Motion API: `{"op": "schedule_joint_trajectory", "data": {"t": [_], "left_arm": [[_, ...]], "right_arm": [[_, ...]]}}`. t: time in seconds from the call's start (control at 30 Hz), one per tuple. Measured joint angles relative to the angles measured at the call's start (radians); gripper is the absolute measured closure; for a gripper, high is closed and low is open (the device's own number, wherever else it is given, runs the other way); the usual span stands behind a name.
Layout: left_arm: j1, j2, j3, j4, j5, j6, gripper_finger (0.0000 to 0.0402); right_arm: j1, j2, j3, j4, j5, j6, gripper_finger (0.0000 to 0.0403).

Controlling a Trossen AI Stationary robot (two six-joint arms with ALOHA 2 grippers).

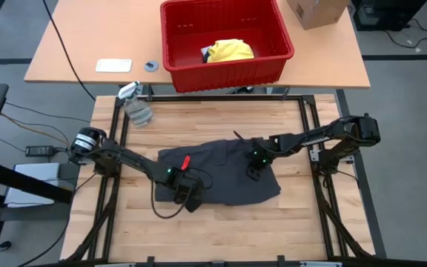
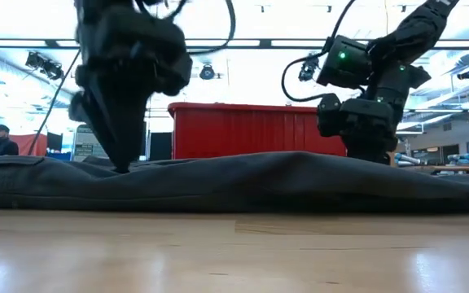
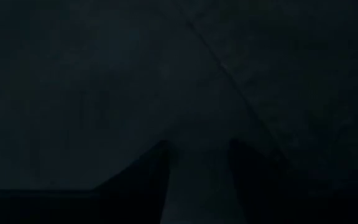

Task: Fold Laundry from Bin
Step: Fold the black short

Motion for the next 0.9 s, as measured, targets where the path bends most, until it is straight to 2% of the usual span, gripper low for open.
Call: {"op": "schedule_joint_trajectory", "data": {"t": [0.27, 0.33, 0.4, 0.47, 0.53, 0.6, 0.73, 0.8, 0.9], "left_arm": [[0.057, 0.000, -0.005, -0.015, 0.004, 0.192, 0.0258], [0.054, 0.000, -0.005, -0.046, 0.010, 0.216, 0.0258], [0.047, -0.006, -0.005, -0.083, 0.009, 0.239, 0.0258], [0.040, -0.021, -0.005, -0.119, 0.005, 0.264, 0.0258], [0.038, -0.048, -0.005, -0.167, -0.008, 0.291, 0.0258], [0.039, -0.087, -0.009, -0.195, -0.018, 0.317, 0.0258], [0.056, -0.218, -0.105, -0.151, -0.020, 0.298, 0.0258], [0.058, -0.301, -0.176, -0.093, -0.018, 0.250, 0.0258], [0.052, -0.428, -0.281, 0.024, -0.008, 0.151, 0.0258]], "right_arm": [[0.099, 0.003, -0.008, 0.117, -0.022, 0.210, 0.0227], [0.110, 0.003, -0.008, 0.183, -0.092, 0.217, 0.0227], [0.113, 0.003, -0.008, 0.244, -0.219, 0.181, 0.0227], [0.109, 0.002, -0.007, 0.265, -0.265, 0.192, 0.0227], [0.094, 0.002, -0.007, 0.251, -0.232, 0.232, 0.0227], [0.081, 0.000, -0.007, 0.232, -0.152, 0.250, 0.0227], [0.047, 0.003, -0.007, 0.133, 0.001, 0.247, 0.0227], [0.027, 0.003, -0.011, 0.100, 0.021, 0.247, 0.0227], [0.005, 0.002, -0.044, 0.153, 0.012, 0.293, 0.0227]]}}
